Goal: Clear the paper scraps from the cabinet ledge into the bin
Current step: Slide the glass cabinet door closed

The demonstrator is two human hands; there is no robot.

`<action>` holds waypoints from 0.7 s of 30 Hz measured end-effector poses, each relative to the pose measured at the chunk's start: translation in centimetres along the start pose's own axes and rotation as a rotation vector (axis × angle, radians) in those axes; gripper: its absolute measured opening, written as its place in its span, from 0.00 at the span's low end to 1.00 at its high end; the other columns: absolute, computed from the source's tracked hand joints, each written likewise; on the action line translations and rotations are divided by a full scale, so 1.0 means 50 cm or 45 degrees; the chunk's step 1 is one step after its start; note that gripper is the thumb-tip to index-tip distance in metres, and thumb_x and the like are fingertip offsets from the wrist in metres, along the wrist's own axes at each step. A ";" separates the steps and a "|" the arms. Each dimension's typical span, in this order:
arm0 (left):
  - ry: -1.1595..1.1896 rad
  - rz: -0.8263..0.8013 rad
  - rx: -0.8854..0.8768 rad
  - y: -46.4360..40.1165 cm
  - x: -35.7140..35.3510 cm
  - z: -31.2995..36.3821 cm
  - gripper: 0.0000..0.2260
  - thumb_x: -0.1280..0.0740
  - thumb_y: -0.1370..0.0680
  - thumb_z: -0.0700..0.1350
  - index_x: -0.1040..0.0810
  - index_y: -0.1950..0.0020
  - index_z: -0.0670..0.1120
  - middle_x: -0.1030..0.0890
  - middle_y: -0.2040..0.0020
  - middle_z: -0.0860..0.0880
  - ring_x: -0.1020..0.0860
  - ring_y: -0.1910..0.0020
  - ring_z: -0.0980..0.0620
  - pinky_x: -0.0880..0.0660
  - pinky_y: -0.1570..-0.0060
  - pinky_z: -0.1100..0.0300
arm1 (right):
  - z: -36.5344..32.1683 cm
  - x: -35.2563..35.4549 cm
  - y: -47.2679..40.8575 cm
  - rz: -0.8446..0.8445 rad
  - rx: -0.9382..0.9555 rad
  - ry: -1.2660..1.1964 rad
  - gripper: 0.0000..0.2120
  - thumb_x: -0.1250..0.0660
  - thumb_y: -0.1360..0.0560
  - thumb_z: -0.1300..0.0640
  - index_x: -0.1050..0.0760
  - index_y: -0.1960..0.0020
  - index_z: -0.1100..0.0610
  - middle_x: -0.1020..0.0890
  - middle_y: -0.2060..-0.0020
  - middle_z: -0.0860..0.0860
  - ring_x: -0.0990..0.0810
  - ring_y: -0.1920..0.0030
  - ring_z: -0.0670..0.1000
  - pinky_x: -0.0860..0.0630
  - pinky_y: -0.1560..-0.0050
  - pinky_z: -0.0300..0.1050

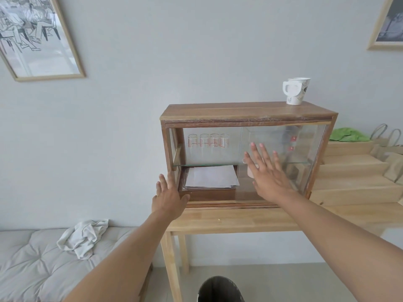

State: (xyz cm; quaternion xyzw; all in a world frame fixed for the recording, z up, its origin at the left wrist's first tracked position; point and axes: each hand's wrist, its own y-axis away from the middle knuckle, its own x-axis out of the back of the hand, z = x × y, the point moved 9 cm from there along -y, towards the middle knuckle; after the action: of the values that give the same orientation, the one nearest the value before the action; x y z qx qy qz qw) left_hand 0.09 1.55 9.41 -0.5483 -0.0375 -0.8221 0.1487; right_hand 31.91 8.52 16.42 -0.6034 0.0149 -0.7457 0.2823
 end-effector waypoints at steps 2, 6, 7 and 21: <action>0.088 0.016 -0.002 -0.015 -0.005 -0.014 0.47 0.34 0.18 0.61 0.67 0.16 0.49 0.62 0.14 0.45 0.54 0.15 0.40 0.35 0.26 0.38 | 0.015 0.003 -0.017 0.110 0.000 0.102 0.50 0.36 0.23 0.66 0.66 0.14 0.56 0.69 0.15 0.59 0.68 0.15 0.64 0.59 0.18 0.74; 0.192 0.041 -0.084 -0.039 -0.013 -0.015 0.49 0.33 0.19 0.62 0.70 0.17 0.55 0.62 0.14 0.52 0.51 0.15 0.43 0.34 0.26 0.39 | 0.035 -0.012 -0.044 0.243 0.103 0.202 0.43 0.48 0.25 0.64 0.62 0.13 0.57 0.60 0.13 0.59 0.60 0.14 0.64 0.58 0.19 0.76; 0.219 0.058 -0.099 -0.041 -0.016 -0.014 0.49 0.32 0.20 0.62 0.70 0.18 0.56 0.61 0.14 0.52 0.50 0.15 0.44 0.33 0.26 0.39 | 0.039 -0.020 -0.049 0.255 0.112 0.238 0.43 0.48 0.24 0.65 0.63 0.13 0.58 0.60 0.13 0.59 0.60 0.14 0.64 0.58 0.20 0.76; 0.280 0.206 -0.126 -0.043 -0.027 -0.032 0.52 0.29 0.21 0.55 0.71 0.19 0.57 0.51 0.13 0.53 0.42 0.17 0.46 0.30 0.28 0.42 | -0.128 0.007 -0.134 0.458 0.342 0.182 0.60 0.20 0.27 0.50 0.61 0.13 0.57 0.60 0.12 0.56 0.59 0.13 0.60 0.56 0.19 0.77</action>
State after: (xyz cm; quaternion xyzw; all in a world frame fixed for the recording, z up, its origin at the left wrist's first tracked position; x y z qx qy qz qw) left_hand -1.50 3.49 7.77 -0.4627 0.0640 -0.8635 0.1903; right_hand 23.38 11.95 17.42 -0.4939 0.0428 -0.7194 0.4865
